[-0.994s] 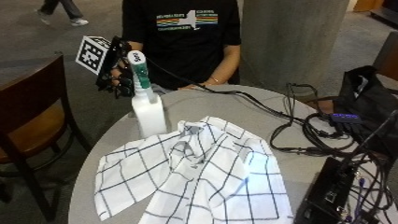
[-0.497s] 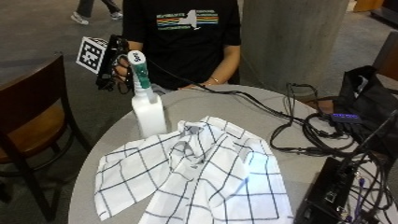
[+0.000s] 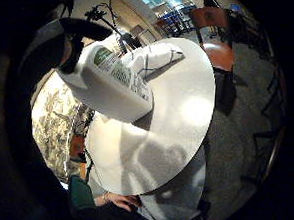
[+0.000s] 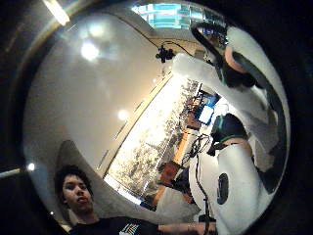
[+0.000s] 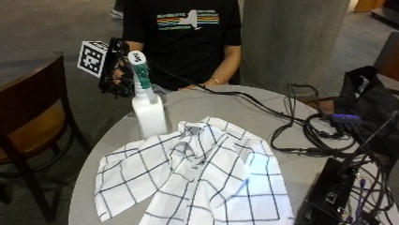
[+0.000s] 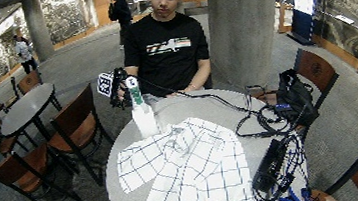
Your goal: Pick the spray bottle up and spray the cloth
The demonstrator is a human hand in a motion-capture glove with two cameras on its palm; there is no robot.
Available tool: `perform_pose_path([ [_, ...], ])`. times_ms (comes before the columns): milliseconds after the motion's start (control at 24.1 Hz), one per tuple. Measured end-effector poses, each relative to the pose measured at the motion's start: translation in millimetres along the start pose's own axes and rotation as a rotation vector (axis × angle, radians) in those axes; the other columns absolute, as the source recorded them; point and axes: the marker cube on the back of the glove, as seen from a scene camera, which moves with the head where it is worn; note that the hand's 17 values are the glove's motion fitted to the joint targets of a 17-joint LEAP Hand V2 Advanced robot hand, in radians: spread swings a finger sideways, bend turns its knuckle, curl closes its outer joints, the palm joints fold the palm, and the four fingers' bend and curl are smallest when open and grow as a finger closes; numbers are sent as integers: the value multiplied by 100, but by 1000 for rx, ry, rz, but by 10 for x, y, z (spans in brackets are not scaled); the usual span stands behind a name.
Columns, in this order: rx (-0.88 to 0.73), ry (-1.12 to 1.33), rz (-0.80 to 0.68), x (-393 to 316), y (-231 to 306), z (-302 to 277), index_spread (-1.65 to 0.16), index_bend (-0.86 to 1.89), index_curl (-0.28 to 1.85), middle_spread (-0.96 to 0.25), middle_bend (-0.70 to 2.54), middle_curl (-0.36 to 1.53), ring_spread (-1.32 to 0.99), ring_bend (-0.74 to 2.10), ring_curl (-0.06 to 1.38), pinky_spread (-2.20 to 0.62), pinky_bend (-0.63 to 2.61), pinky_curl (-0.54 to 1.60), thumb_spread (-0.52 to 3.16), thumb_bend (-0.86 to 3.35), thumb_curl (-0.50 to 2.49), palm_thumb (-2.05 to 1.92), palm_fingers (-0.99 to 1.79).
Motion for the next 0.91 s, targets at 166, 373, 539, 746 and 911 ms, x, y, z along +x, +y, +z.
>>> perform_pose_path([
  [166,-99,43,22,34,15,51,-27,19,43,-6,33,49,-4,30,44,3,45,46,56,-3,63,107,55],
  [373,-143,51,41,46,2,101,-35,7,34,-2,29,46,6,26,40,17,45,42,72,-5,59,97,36],
  [539,-151,60,77,62,-141,173,-37,8,30,1,26,43,10,28,36,23,45,38,80,-4,57,94,39],
  [746,-167,33,110,109,-406,350,-37,9,27,2,26,42,12,31,35,27,45,37,86,-3,54,92,44],
  [911,-177,18,107,141,-565,480,-37,7,25,1,35,44,12,31,35,28,43,36,89,-3,52,91,50],
])
